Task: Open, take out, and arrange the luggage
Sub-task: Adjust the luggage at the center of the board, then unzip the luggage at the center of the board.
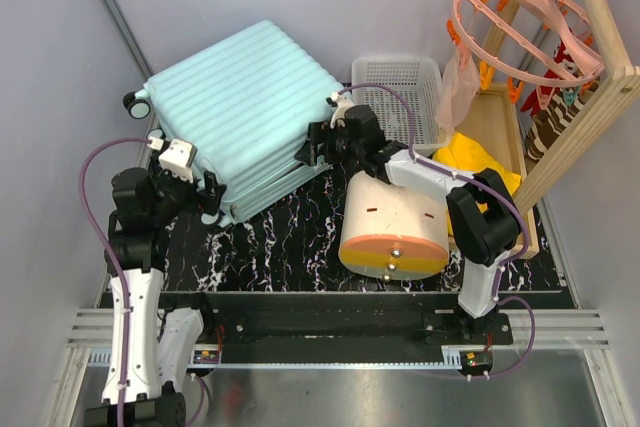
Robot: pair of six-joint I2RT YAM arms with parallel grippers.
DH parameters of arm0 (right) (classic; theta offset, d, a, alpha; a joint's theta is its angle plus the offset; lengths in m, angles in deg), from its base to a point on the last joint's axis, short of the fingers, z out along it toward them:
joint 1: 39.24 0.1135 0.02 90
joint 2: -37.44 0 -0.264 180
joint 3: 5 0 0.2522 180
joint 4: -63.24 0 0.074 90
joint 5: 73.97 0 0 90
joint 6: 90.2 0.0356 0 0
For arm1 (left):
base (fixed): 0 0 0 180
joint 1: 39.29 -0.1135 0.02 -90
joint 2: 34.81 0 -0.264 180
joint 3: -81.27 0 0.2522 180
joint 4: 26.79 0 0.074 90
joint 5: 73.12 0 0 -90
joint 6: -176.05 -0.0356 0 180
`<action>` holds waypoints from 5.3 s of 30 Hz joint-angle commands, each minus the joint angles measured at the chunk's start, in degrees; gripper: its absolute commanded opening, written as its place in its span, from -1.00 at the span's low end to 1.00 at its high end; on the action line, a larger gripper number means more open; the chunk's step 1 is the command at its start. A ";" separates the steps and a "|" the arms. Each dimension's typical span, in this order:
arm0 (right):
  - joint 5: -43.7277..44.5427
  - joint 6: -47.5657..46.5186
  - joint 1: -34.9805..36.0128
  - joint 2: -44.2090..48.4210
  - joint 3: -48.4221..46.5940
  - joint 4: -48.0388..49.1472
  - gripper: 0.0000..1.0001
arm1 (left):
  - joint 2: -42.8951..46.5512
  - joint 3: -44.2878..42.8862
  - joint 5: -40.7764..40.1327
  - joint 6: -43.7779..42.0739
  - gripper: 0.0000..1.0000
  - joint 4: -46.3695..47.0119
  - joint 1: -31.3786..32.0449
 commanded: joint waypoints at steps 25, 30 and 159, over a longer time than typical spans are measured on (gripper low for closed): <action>-2.96 3.71 -0.02 4.71 1.67 6.04 0.86 | 6.26 10.89 -8.01 -3.49 0.50 13.80 1.11; -2.26 3.62 -0.20 4.80 2.11 6.13 0.86 | -1.83 6.93 -6.79 -5.34 0.38 13.54 1.11; 41.24 -15.36 28.54 -0.38 17.49 29.60 0.08 | -10.19 3.58 12.64 32.98 -1.00 40.78 15.61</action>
